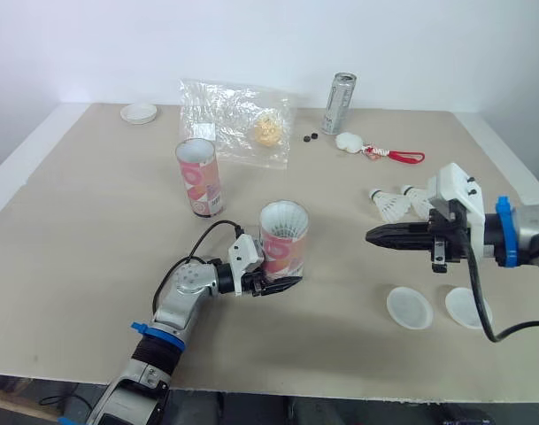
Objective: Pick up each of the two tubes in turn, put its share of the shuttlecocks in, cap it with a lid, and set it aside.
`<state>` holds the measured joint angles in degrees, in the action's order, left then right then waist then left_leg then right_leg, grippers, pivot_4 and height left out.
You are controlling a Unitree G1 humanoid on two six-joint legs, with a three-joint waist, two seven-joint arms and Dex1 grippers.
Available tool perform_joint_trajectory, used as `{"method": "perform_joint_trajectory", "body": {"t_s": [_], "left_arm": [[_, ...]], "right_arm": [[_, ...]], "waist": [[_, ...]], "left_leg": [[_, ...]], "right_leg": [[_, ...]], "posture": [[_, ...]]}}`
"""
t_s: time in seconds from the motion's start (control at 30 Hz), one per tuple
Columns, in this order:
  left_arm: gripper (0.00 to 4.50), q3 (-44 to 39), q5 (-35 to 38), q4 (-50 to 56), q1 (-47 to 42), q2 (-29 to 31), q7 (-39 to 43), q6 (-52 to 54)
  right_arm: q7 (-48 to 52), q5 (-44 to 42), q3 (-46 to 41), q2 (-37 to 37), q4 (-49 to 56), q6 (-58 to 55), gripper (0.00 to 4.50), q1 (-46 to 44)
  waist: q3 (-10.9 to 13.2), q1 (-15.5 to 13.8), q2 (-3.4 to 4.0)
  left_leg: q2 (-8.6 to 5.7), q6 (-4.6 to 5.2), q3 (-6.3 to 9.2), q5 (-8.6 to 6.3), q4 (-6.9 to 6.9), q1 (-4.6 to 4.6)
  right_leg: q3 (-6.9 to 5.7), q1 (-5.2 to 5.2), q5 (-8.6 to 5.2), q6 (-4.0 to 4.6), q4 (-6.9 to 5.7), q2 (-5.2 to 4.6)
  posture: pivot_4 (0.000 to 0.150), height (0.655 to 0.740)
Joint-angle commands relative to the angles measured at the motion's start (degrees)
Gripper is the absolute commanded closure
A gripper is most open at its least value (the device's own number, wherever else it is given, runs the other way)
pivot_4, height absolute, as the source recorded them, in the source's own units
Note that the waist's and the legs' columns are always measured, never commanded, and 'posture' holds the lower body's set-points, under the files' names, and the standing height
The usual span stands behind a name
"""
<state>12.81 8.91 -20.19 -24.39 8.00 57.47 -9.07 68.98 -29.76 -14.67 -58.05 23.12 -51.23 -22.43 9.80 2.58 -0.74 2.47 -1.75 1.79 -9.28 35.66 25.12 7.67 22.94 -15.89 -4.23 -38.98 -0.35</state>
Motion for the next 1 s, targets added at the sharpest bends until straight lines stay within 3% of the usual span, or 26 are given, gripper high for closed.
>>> {"method": "perform_joint_trajectory", "body": {"t_s": [0.03, 0.2, 0.3, 0.53, 1.0], "left_arm": [[1.51, 1.4, -2.4, -4.6, -0.2, -0.1, -0.8, -5.0], [1.51, 2.7, -3.5, -7.4, -1.2, 0.4, 0.2, -7.7], [1.51, 3.9, -4.3, -8.1, -1.5, 0.8, 1.5, -9.2], [1.51, 4.6, -3.3, -8.3, -2.1, 0.0, 2.6, -8.6], [1.51, 4.7, -1.7, -5.8, -1.1, 1.2, 5.5, -0.5]], "right_arm": [[-2.2, -1.6, -3.4, -1.6, 2.0, 0.5, 4.46, 1.5], [-2.0, -0.3, -3.2, -4.5, -0.2, 3.2, 4.46, 4.3], [1.7, 1.3, -1.8, -10.5, -2.6, 3.8, 3.54, 8.2], [5.2, 9.2, 5.3, -17.0, -9.9, 15.3, 0.14, 11.3], [6.5, 17.3, 17.8, -13.1, -22.0, 24.1, 0.06, 4.7]], "waist": [[0.0, 0.0, 0.00], [0.0, 0.1, 0.02], [-0.1, 0.0, 0.07], [-0.1, 0.0, 0.18], [-0.2, 0.1, 0.25]], "left_leg": [[0.00, 0.01, 0.00, 0.02, 0.03, -0.06], [0.00, 0.07, -0.07, 0.10, 0.18, -0.08], [0.00, 0.07, -0.09, 0.11, 0.19, -0.06], [0.02, 0.06, -0.15, 0.10, 0.06, -0.05], [0.00, -0.01, -0.14, 0.05, -0.03, -0.04]], "right_leg": [[0.00, -0.07, 0.02, 0.00, 0.00, 0.00], [0.02, -0.11, 0.00, 0.20, 0.02, -0.05], [0.03, -0.11, 0.00, 0.20, 0.03, -0.06], [0.02, -0.12, -0.04, 0.20, 0.18, -0.07], [0.03, -0.15, 0.01, -0.05, 0.29, -0.08]], "posture": [[0.150, 0.7400], [0.150, 0.7400], [0.150, 0.7400], [0.150, 0.7400], [0.150, 0.7400]]}}
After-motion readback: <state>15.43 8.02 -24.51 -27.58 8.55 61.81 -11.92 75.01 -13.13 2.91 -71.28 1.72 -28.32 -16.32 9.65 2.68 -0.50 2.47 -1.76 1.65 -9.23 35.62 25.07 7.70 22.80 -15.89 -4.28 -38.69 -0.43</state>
